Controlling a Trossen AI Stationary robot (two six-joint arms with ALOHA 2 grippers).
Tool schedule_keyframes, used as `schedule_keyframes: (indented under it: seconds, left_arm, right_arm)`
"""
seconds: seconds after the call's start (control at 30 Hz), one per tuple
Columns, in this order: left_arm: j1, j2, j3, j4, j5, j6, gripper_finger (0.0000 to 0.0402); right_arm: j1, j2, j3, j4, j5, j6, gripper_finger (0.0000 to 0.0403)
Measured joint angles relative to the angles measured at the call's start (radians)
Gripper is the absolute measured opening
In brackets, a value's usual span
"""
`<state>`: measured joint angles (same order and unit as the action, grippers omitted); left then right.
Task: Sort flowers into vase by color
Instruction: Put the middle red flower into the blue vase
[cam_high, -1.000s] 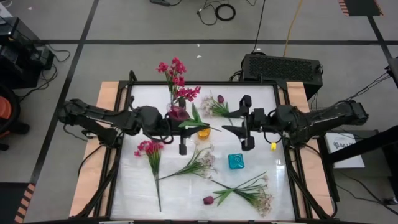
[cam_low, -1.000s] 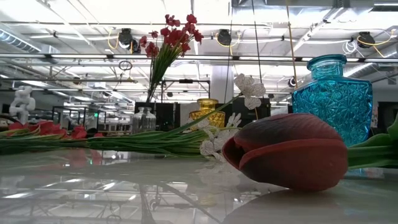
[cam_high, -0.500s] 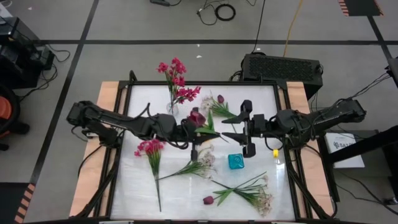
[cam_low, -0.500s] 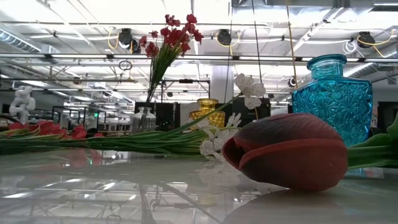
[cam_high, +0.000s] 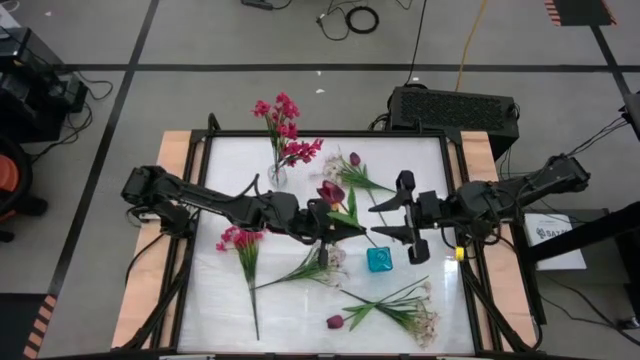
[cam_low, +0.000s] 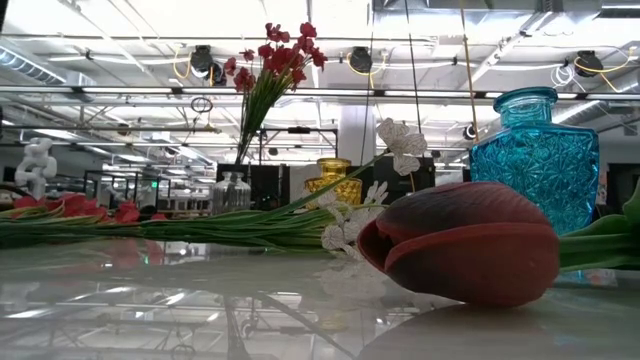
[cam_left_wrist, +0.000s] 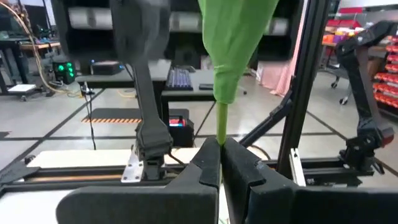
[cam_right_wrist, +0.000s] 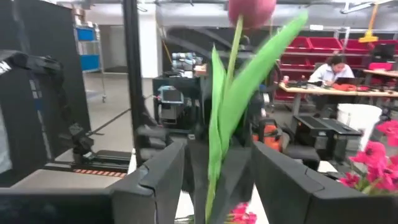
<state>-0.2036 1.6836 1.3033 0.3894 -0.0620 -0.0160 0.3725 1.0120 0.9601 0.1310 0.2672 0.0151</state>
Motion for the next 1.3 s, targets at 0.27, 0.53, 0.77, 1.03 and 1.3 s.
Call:
schedule_keyframes:
  seconds: [0.27, 0.53, 0.77, 1.03, 1.3]
  left_arm:
    - [-0.022, 0.094, 0.0, 0.057, -0.018, 0.02, 0.0005]
    - [-0.026, 0.16, 0.0, 0.108, -0.074, 0.05, 0.0005]
    - [-0.026, 0.19, 0.0, 0.098, -0.084, 0.05, 0.0017]
    - [-0.021, 0.228, 0.0, 0.076, -0.086, 0.048, 0.0041]
    - [-0.018, 0.232, 0.0, -0.028, -0.084, 0.021, 0.0098]
  right_arm:
    - [0.024, -0.079, 0.0, -0.118, 0.065, 0.0, 0.0178]
    - [0.036, -0.116, 0.0, -0.187, 0.105, 0.006, 0.0178]
    - [0.036, -0.116, 0.0, -0.19, 0.104, 0.002, 0.0178]
    - [0.036, -0.115, 0.0, -0.191, 0.102, 0.0, 0.0178]
    - [0.036, -0.115, 0.0, -0.194, 0.102, 0.0, 0.0178]
